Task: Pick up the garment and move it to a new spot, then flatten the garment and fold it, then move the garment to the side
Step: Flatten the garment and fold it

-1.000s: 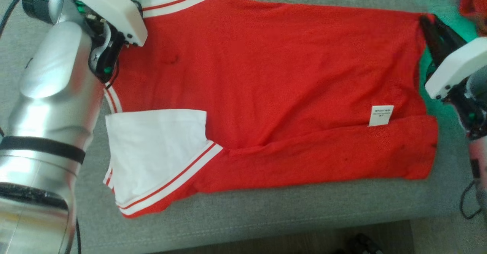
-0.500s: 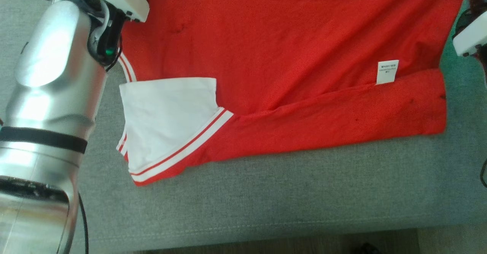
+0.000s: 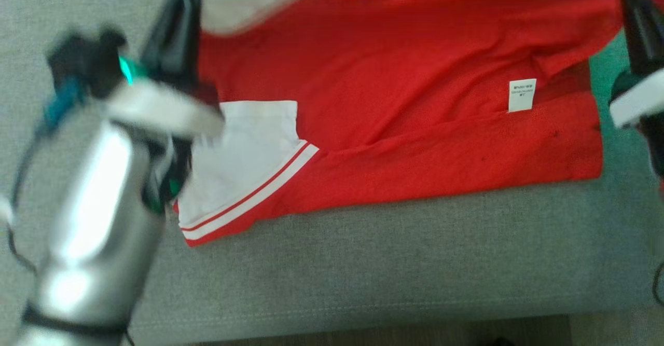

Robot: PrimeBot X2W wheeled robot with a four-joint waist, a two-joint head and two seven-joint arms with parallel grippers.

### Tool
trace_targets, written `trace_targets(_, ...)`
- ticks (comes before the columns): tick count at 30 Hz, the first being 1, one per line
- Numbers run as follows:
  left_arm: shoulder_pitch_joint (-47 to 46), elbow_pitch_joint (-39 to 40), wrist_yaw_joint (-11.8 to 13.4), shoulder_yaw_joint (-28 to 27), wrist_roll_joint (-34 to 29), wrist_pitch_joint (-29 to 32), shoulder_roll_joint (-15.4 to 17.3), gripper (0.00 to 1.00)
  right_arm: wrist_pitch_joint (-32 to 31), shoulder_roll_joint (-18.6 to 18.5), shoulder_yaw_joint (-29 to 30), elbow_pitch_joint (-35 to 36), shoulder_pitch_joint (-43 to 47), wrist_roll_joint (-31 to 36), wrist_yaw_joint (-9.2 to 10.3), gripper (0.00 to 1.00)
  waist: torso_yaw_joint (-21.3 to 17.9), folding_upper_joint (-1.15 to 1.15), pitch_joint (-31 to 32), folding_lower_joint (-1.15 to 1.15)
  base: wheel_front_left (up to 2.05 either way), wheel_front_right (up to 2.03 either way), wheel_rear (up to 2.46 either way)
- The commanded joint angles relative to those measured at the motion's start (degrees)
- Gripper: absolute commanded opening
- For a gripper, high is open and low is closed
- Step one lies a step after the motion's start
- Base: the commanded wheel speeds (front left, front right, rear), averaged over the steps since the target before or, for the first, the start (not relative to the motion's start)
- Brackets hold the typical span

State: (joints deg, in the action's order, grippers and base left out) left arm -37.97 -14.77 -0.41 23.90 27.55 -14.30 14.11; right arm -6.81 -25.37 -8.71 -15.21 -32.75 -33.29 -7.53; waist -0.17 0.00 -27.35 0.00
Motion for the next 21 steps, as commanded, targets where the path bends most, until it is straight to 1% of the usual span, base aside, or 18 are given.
trace_targets(1,0.45,3.24,0.53,-1.7,-0.32,-0.64,2.4,0.0,0.61,-1.15,0.13,2.22,1.1,-0.47,0.04,0.0,0.08,0.0,0.0,0.0,0.0,0.0,0.0)
trace_targets(5,10.93,14.05,3.64,-0.62,-0.22,1.48,3.71,0.0,1.32,-0.91,1.39,3.39,5.06,0.58,0.04,0.0,0.51,0.0,0.13,0.0,0.0,0.0,0.0)
trace_targets(9,18.58,19.93,6.43,-0.6,0.93,3.6,4.5,0.0,2.27,-0.69,2.22,5.02,8.29,3.78,0.04,0.0,0.84,0.0,0.18,0.0,0.0,0.0,0.0)
trace_targets(10,20.0,20.7,6.94,-0.64,1.28,3.9,4.56,0.0,2.64,-0.39,2.48,5.59,9.13,4.52,0.04,0.0,0.94,0.0,0.19,0.0,0.0,0.0,0.0)
trace_targets(11,22.38,21.63,7.75,-0.72,2.11,4.4,4.47,0.0,3.7,-0.11,2.93,7.03,10.84,7.15,0.04,0.0,1.06,0.0,0.25,0.0,0.0,0.0,0.0)
trace_targets(13,24.18,21.73,8.38,-1.01,2.96,4.56,4.33,0.0,4.69,0.61,3.62,8.56,12.86,9.97,0.04,0.0,1.09,0.0,0.3,0.0,0.0,0.0,0.0)
trace_targets(17,26.44,20.32,8.26,-0.42,4.88,5.12,3.41,0.0,5.14,3.06,5.15,10.59,17.54,16.27,0.04,0.0,1.03,0.0,0.21,0.0,0.0,0.0,0.0)
trace_targets(18,26.65,19.47,8.25,-0.32,5.22,5.31,3.24,0.01,5.25,4.03,5.42,10.91,18.44,17.57,0.04,0.06,0.94,0.0,0.13,0.0,0.0,0.0,0.0)
trace_targets(19,26.78,18.6,8.13,-0.13,5.58,5.58,3.05,0.44,5.18,4.92,5.73,10.89,19.3,18.93,0.04,0.25,0.84,0.0,0.11,0.0,0.0,0.0,0.0)
trace_targets(20,26.62,17.08,7.96,0.07,5.82,5.54,2.79,1.0,5.26,6.95,6.3,10.7,20.72,20.72,0.04,1.0,0.71,0.0,0.1,0.0,0.0,0.0,0.0)
trace_targets(21,26.51,16.28,7.85,0.05,5.91,5.37,2.74,1.0,5.55,7.81,6.49,10.6,21.24,21.3,0.04,1.0,0.61,0.0,0.15,0.0,0.0,0.0,0.0)
